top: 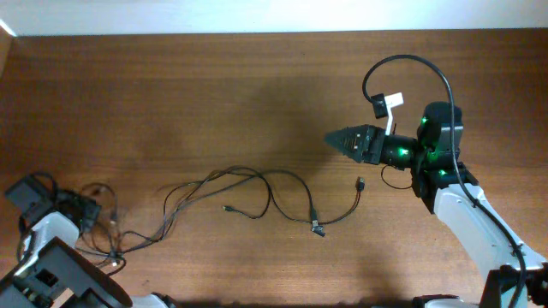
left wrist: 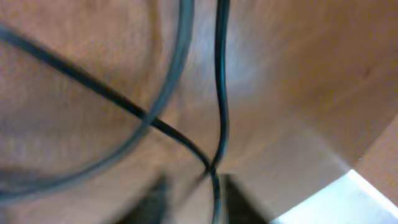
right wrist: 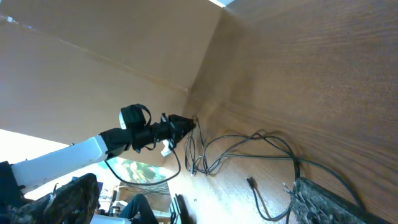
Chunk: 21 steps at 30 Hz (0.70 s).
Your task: Untangle cables
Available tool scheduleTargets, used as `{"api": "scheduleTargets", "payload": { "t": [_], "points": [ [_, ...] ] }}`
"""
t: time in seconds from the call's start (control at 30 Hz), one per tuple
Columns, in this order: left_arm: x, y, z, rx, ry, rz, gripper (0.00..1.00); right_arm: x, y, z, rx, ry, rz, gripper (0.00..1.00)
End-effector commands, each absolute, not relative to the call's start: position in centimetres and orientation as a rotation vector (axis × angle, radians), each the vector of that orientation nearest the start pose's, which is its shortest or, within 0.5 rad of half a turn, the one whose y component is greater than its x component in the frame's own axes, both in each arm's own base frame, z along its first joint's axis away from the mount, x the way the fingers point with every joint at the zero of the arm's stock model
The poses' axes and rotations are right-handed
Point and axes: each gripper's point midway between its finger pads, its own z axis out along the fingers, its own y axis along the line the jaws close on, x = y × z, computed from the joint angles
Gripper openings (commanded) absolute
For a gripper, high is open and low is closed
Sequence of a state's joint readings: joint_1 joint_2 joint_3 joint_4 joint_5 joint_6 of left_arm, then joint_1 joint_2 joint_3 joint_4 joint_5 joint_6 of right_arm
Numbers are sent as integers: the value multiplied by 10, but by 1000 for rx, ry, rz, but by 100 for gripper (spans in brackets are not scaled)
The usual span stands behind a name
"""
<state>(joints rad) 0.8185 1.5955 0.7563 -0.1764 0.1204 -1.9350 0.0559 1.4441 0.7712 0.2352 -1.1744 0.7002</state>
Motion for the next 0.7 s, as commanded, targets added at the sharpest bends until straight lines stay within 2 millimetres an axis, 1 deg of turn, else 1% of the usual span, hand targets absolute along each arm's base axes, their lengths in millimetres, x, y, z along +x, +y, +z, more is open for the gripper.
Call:
{"api": "scheduleTargets", "payload": {
  "t": [0.0,0.03,0.07,0.13,0.2,0.23,0.3,0.37,0.4,0.43,0.47,0.5,0.53,0.57,0.6,0.67],
  "points": [
    [251,265,24,-2621,495,-462,82,334,178,209,-174,2077,1633,99],
    [253,264,25,-2619,500,-480,99,334,178,209,-175,2077,1632,99],
    [256,262,26,-2621,508,-504,99,334,178,209,-175,2077,1632,99],
    [264,260,33,-2574,611,-554,99,334,178,209,-175,2077,1632,99],
    [277,267,54,-2419,780,-576,99,334,178,209,-174,2077,1633,99],
    [283,271,69,-2309,872,-571,99,334,178,209,-175,2077,1632,99],
    [288,278,95,-2136,1002,-528,99,334,178,209,-174,2077,1631,99],
    [294,280,125,-1891,1204,-440,99,334,178,209,-171,2077,1628,99],
    [297,275,137,-1760,1320,-403,99,334,178,209,-172,2077,1628,99],
    [300,270,144,-1673,1393,-399,99,334,178,209,-171,2077,1628,99],
    [306,252,150,-1522,1542,-423,99,334,178,209,-172,2077,1628,99],
    [307,242,148,-1466,1615,-436,99,334,178,209,-171,2078,1628,99],
    [303,232,140,-1434,1699,-436,99,334,178,209,-171,2078,1628,99],
    [291,220,121,-1463,1800,-427,99,334,178,209,-171,2078,1628,99],
    [275,209,101,-1513,1905,-397,99,334,178,209,-171,2078,1628,99],
    [253,198,81,-1572,2021,-333,99,334,178,209,-171,2078,1628,99]
  ]
}}
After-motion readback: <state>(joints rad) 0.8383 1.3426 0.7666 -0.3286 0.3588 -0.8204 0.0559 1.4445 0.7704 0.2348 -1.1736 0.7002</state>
